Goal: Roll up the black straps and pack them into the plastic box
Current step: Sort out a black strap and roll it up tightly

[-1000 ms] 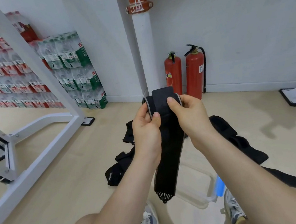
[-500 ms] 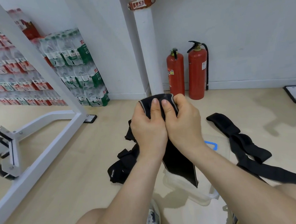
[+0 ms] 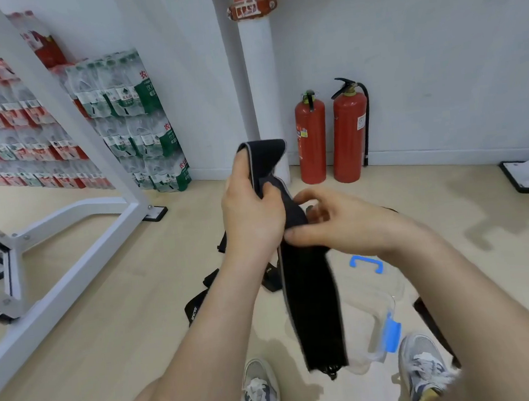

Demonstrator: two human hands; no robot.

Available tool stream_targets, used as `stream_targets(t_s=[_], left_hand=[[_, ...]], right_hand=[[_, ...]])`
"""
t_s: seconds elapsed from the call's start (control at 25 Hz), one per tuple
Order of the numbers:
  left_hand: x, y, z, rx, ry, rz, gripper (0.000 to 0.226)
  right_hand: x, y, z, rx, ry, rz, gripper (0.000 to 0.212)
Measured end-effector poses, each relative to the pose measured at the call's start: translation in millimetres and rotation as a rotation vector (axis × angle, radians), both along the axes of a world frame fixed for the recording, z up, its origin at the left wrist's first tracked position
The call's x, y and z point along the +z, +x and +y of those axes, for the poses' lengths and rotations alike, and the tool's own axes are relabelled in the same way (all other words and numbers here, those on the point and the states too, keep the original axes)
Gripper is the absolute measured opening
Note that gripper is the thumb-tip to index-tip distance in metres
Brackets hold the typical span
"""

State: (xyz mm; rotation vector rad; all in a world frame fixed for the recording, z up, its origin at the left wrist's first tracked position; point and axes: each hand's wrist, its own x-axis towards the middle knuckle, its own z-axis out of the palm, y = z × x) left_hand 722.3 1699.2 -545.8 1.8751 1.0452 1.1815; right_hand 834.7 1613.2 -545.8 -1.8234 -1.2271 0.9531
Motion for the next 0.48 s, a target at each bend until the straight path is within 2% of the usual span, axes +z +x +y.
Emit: stream_targets(t_s=[0.04,0.08,0.12,0.2,0.28,0.32,0.36,0.44,0.48], left_hand=[[4,0,-1,-0.017,-0.047,-0.009,0.059],[8,1,-4,-0.063,-0.09,-0.001,0.065],[11,4,-8,-0.123,-0.114,0.023,0.071],[12,6,-8,-0.238,-0.126,0.088,0.078],[15,2,-3,-0.404,-0.258,0.025,0.084],[18,-1,-3,-0.478,-0.309,0.029,0.086],[19,-5,-2,-0.519,-0.256,0.081,0.084],[15,-6,4,-0.422,0.09,0.349,0.067],[11,-6,7,-0.366,0.223,0.414,0.054]], right_hand=[[-1,-1,-1,0.104,-0.047,0.158,0.065],[-5,-7,-1,0.138,-0.027,0.209,0.067],[-13,-12,2,0.103,0.012,0.172,0.065],[-27,-25,10,-0.006,0.094,0.152,0.048],[-30,-29,14,-0.105,0.109,0.25,0.025],[-28,-25,13,-0.144,0.087,0.316,0.027],[-26,-19,12,-0.145,0.053,0.388,0.031],[-19,-14,7,-0.084,0.023,0.496,0.03],[-17,-14,5,-0.061,0.032,0.537,0.028]])
